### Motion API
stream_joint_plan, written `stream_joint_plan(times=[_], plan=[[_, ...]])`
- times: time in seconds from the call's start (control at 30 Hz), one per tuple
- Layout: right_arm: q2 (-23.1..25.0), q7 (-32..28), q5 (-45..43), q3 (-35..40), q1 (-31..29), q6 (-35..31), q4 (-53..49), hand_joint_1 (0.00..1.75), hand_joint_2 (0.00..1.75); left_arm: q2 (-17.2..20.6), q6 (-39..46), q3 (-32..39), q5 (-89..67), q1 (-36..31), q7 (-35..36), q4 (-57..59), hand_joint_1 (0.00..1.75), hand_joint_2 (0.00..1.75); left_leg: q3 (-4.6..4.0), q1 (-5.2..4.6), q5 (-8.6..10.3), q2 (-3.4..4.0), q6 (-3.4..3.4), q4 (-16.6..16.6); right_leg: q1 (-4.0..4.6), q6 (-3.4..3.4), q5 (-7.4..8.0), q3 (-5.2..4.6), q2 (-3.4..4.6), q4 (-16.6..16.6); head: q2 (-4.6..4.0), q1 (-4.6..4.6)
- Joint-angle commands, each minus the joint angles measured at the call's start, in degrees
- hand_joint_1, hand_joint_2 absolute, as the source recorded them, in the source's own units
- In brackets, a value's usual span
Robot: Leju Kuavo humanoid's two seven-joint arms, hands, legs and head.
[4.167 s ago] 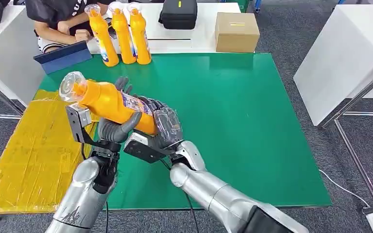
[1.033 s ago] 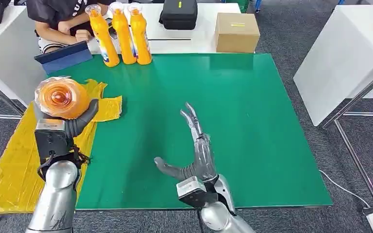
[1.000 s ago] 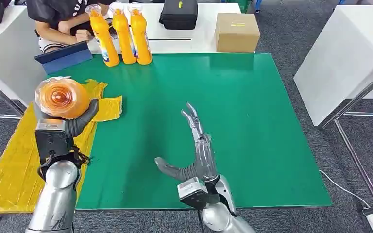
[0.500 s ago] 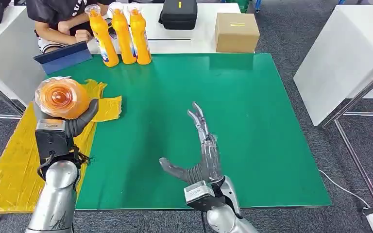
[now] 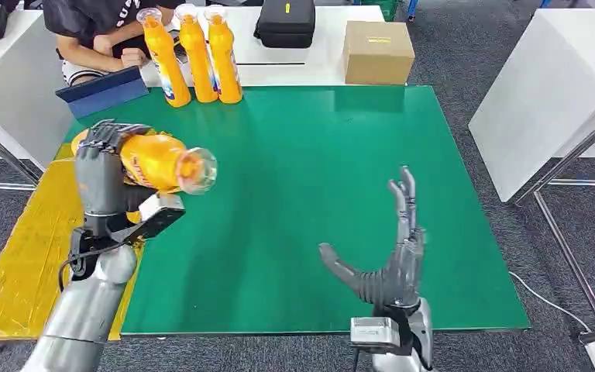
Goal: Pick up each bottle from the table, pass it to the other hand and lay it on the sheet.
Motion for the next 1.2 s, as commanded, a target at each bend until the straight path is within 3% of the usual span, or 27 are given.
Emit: stream_joint_plan(times=[0.03,0.13,0.27,0.53,0.87,1.2], plan=[[-3.91,1.41,6.09,-11.91,5.33,-0.15,-8.08,0.00,1.75,5.09,2.97,-7.79,-11.63,-11.34,1.16,34.03,1.75,1.75,0.40,-0.01,-0.01,-0.37,-0.18,-0.15,-0.01,-0.04,-0.14,0.51,-0.46,-0.11,0.00,-0.02],[-2.95,0.82,7.04,-11.65,8.20,-0.15,-8.91,0.00,1.75,5.56,2.99,-7.66,-12.31,-10.35,1.30,34.22,1.75,1.75,0.25,0.10,-0.14,0.18,-0.17,-0.01,-0.08,-0.07,-0.10,0.40,0.09,-0.01,0.00,0.02],[-3.64,0.82,7.29,-10.87,9.50,-0.15,-8.80,0.00,1.75,6.04,2.00,-8.27,-15.70,-10.06,3.63,36.06,1.75,1.75,0.31,0.11,-0.12,0.13,-0.18,-0.08,-0.09,-0.09,-0.15,0.44,0.06,-0.02,0.00,0.00],[-5.38,6.17,9.96,-8.59,3.56,-0.15,-6.71,0.00,1.75,5.26,-4.41,-8.47,-20.16,-15.13,7.42,44.47,1.75,1.75,-0.02,0.14,-0.05,0.27,-0.13,0.00,-0.11,-0.05,0.00,0.08,0.24,0.04,0.00,0.00],[-5.47,8.39,12.03,-6.34,3.93,-0.15,-5.69,0.00,1.75,6.19,-8.62,-4.96,-21.24,-17.38,15.02,48.37,1.75,1.75,0.11,0.18,-0.09,0.23,-0.19,-0.01,-0.07,-0.08,-0.06,0.26,0.25,0.03,0.00,0.00],[-5.87,10.41,12.48,-4.98,1.46,-0.15,-4.69,0.00,1.75,6.08,-10.04,-3.66,-21.33,-18.09,16.32,48.76,1.75,1.75,0.05,0.20,-0.06,0.15,-0.18,-0.01,-0.07,-0.07,-0.02,0.21,0.22,0.01,0.00,0.00]])
